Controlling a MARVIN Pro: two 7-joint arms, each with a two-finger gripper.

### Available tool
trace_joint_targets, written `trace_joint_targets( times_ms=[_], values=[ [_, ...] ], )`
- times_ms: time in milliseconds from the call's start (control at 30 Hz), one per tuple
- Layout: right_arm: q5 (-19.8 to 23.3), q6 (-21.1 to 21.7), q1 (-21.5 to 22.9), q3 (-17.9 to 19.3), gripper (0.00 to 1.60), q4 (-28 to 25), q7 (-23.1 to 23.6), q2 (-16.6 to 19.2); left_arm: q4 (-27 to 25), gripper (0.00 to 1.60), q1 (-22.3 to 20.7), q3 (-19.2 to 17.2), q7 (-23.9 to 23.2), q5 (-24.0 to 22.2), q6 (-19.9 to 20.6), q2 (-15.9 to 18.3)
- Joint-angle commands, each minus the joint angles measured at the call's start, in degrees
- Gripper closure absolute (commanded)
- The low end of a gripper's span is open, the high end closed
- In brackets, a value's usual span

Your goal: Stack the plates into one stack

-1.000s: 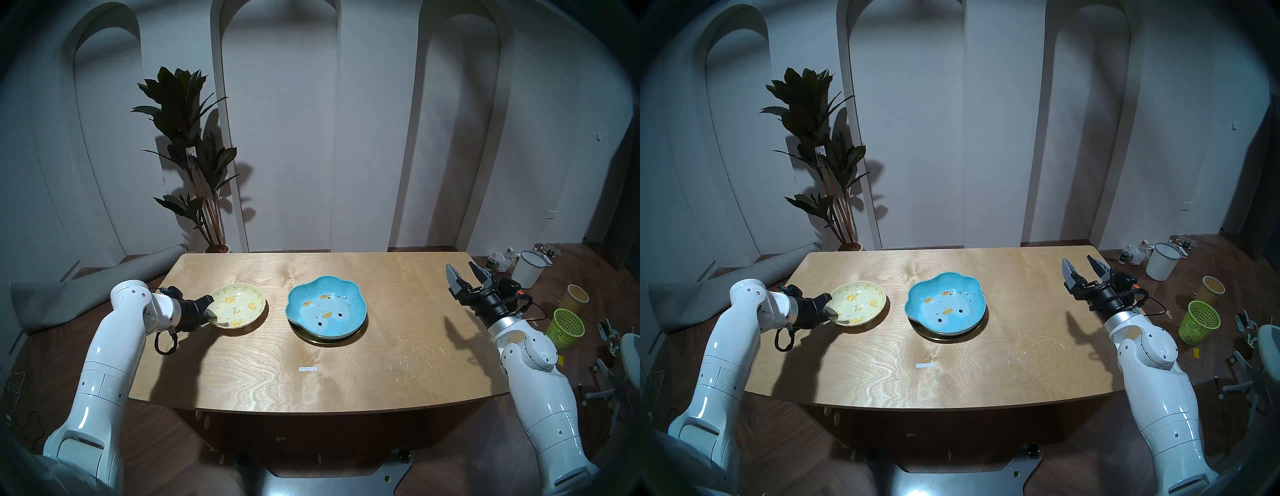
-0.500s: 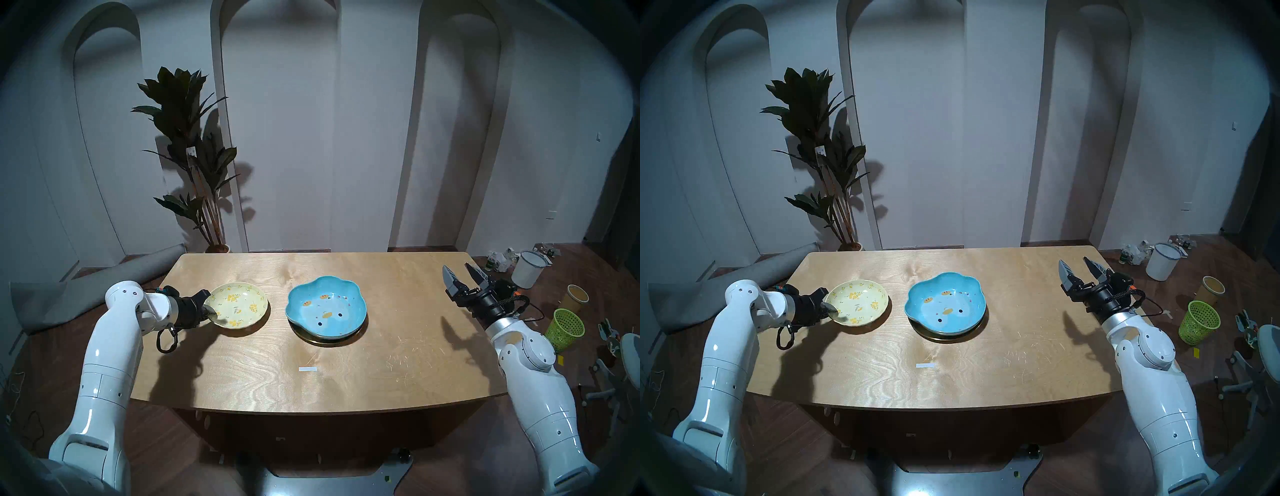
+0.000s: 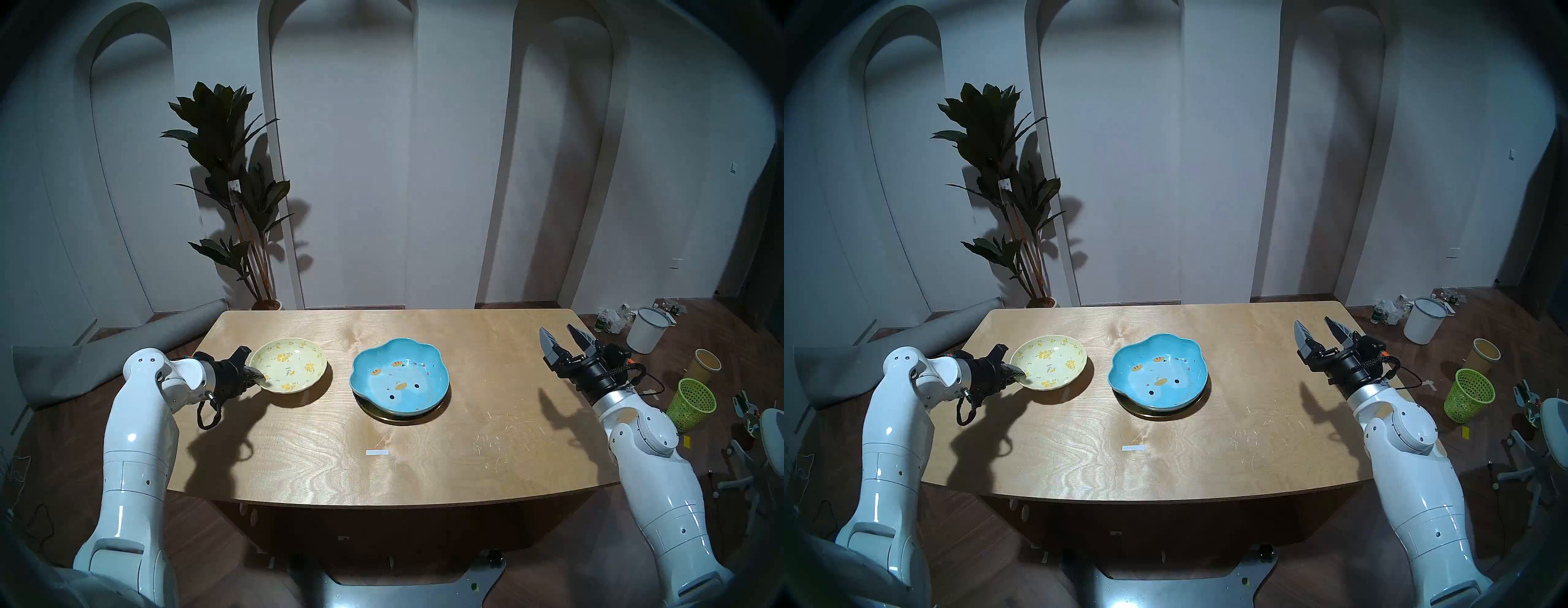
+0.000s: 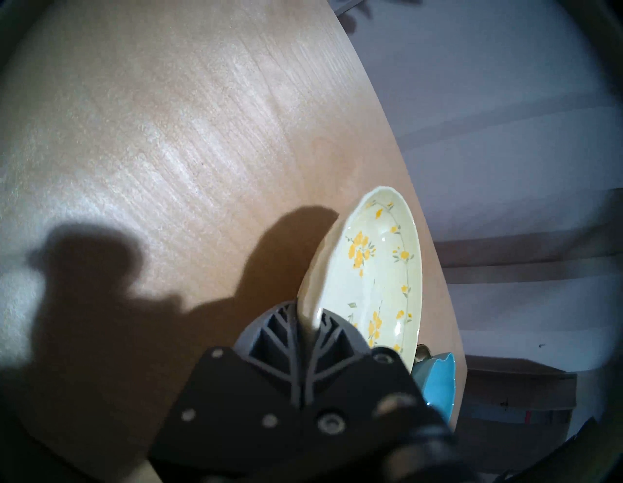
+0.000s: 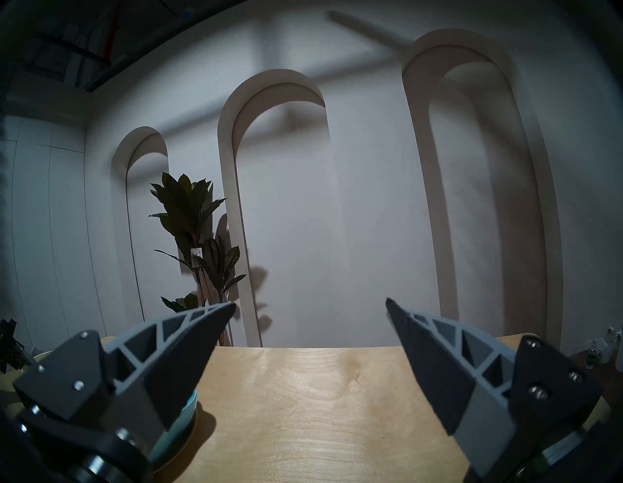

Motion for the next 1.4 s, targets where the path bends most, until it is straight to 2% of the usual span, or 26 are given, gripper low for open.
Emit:
trace_joint_targets(
  times_ms=[0, 267, 700, 900, 1100, 1367],
  values=[
    [0.2, -0.5, 0.5, 0.2, 0.00, -0.6, 0.0, -0.2, -5.7, 1.60, -1.4, -1.9, 1.5, -3.5, -0.5, -1.5],
    [0.4, -0.8, 0.4, 0.3, 0.00, -0.2, 0.3, -0.3, -10.6, 1.60, -0.9, -1.6, 5.6, -7.1, -0.4, -4.5],
    [1.5, -2.5, -1.6, 1.4, 0.00, 0.4, 1.7, -1.1, -15.3, 1.60, -2.3, 5.8, 13.0, -10.0, -0.3, -9.0],
    [2.0, -3.3, -2.8, 2.3, 0.00, 0.5, 2.2, -1.5, -15.1, 1.60, -4.4, 8.5, 15.9, -10.5, -1.3, -10.8],
    [2.3, -3.8, -3.7, 3.0, 0.00, 0.2, 2.6, -1.8, -14.2, 1.60, -6.3, 11.0, 17.0, -10.5, -1.9, -12.0],
    [2.5, -4.3, -5.0, 4.2, 0.00, -0.8, 2.9, -1.9, -12.6, 1.60, -6.5, 13.7, 17.2, -9.6, -2.9, -13.1]
  ],
)
